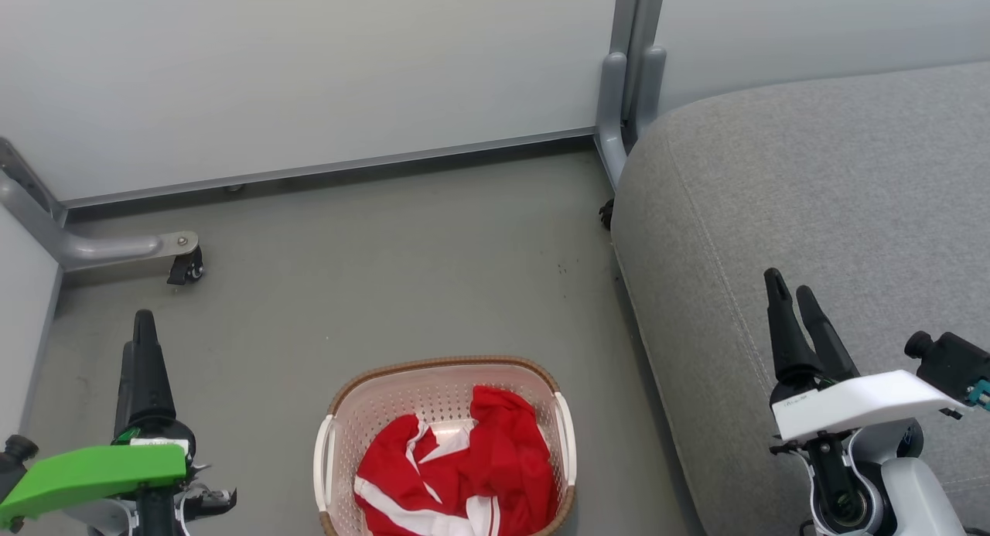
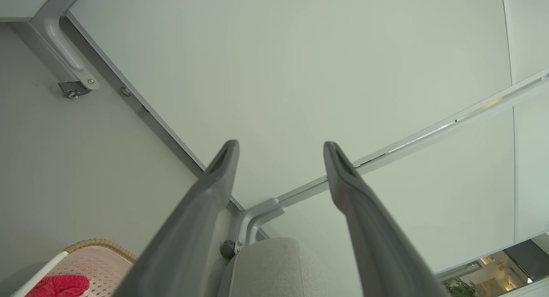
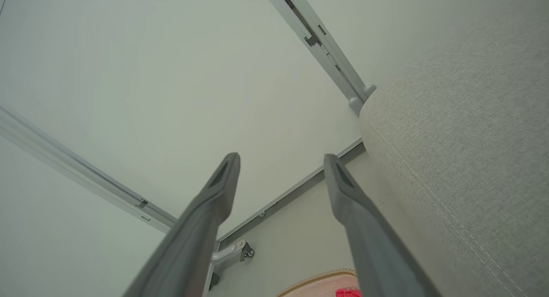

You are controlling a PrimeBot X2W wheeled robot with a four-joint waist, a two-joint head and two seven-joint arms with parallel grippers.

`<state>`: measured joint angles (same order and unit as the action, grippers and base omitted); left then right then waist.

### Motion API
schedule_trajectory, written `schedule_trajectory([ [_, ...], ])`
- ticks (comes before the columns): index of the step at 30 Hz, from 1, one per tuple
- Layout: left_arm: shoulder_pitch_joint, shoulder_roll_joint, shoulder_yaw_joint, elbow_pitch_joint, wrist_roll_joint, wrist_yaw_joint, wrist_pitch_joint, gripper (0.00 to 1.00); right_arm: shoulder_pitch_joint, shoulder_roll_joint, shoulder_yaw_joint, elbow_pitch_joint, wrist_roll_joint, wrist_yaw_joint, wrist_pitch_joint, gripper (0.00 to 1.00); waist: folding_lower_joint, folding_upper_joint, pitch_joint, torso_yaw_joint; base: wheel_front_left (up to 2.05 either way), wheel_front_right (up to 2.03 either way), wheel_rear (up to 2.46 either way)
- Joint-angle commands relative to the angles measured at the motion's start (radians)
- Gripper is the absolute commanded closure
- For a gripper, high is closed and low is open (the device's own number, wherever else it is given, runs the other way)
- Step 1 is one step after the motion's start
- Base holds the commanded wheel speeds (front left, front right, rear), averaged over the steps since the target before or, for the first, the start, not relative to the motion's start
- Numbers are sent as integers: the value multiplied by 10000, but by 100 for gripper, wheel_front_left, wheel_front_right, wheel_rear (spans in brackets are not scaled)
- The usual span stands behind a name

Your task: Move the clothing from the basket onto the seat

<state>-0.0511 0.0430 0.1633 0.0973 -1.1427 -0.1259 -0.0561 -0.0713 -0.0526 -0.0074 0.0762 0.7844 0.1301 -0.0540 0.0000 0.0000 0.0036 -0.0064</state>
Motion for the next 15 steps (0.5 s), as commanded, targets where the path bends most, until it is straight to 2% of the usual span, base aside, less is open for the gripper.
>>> schedule_trajectory([
  [1, -36, 59, -19, -310, 458, 48, -109, 0, -240, -100, 66, -267, -558, 4, -119, 0, 0, 0, 5, -2, 0, 0, 0],
  [4, -5, 62, -182, -622, 1151, 145, -204, 0, -248, -119, 205, -412, -1225, 4, -214, 0, 0, 0, 16, -8, 0, 0, 0],
  [10, 91, 65, -796, -1328, 2892, 654, -391, 0, -259, -159, 483, -679, -2427, 4, -414, 0, 0, 0, 39, -29, 0, 0, 0],
  [15, 187, 69, -1523, -1536, 4186, 792, -547, 0, -200, -187, 646, -781, -3349, 4, -562, 0, 0, 0, 32, -37, 0, 0, 0],
])
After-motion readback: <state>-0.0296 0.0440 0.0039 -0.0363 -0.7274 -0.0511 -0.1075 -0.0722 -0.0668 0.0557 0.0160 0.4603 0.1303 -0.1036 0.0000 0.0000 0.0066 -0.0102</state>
